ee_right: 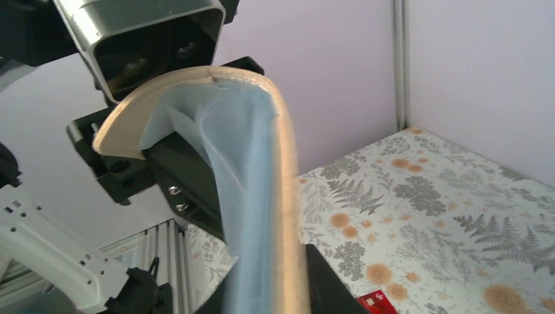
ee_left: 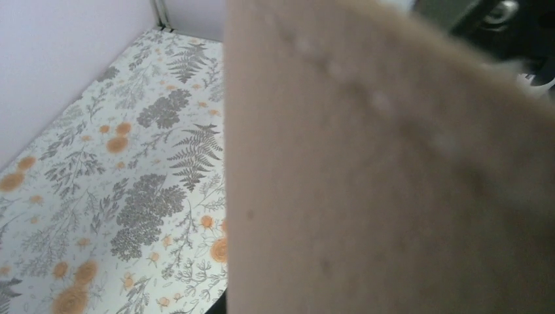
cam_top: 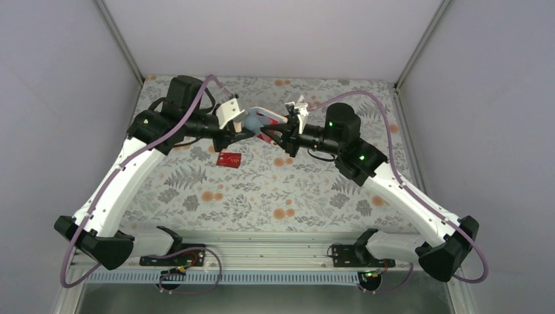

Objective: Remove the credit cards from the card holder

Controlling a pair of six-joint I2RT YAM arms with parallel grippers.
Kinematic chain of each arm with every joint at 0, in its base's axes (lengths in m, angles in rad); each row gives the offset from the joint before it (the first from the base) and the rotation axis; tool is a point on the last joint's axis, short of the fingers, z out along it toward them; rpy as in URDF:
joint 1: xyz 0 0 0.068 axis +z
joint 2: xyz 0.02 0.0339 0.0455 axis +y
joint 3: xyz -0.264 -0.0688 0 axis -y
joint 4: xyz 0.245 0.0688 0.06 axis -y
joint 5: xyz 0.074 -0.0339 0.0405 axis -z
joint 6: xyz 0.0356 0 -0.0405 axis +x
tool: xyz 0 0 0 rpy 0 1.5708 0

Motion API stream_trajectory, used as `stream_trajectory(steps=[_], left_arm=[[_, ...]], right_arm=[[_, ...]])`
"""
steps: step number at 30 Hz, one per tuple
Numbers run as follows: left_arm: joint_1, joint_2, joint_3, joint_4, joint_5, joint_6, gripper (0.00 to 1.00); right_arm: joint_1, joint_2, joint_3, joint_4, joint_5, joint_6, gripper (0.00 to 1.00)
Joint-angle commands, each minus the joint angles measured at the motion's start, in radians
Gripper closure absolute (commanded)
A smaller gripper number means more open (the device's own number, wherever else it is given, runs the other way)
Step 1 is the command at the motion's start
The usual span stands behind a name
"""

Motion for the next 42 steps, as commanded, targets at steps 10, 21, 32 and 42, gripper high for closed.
stream_trajectory(steps=[10, 21, 32, 42], left_arm=[[0.018, -0.004, 0.057, -0.016, 0.154, 0.032, 0.98], [0.02, -0.025, 0.031, -0.011, 0.138, 0.023, 0.75], [0.058, -0.032, 0.01, 0.08, -0.116, -0.082, 0.4], [0.042, -0.013, -0.157, 0.2, -0.276, -0.112, 0.0]], right_arm=[[-0.01, -0.084, -0.02, -0.106, -0.08, -0.155, 0.56], [-0.037, -0.097, -0.031, -0.101, -0.027, -0.122, 0.96], [-0.125, 0.303, 0.195, -0.657, 0.883, 0.149, 0.96], [-0.067, 0.199, 0.135, -0.297, 0.294, 0.134, 0.96]])
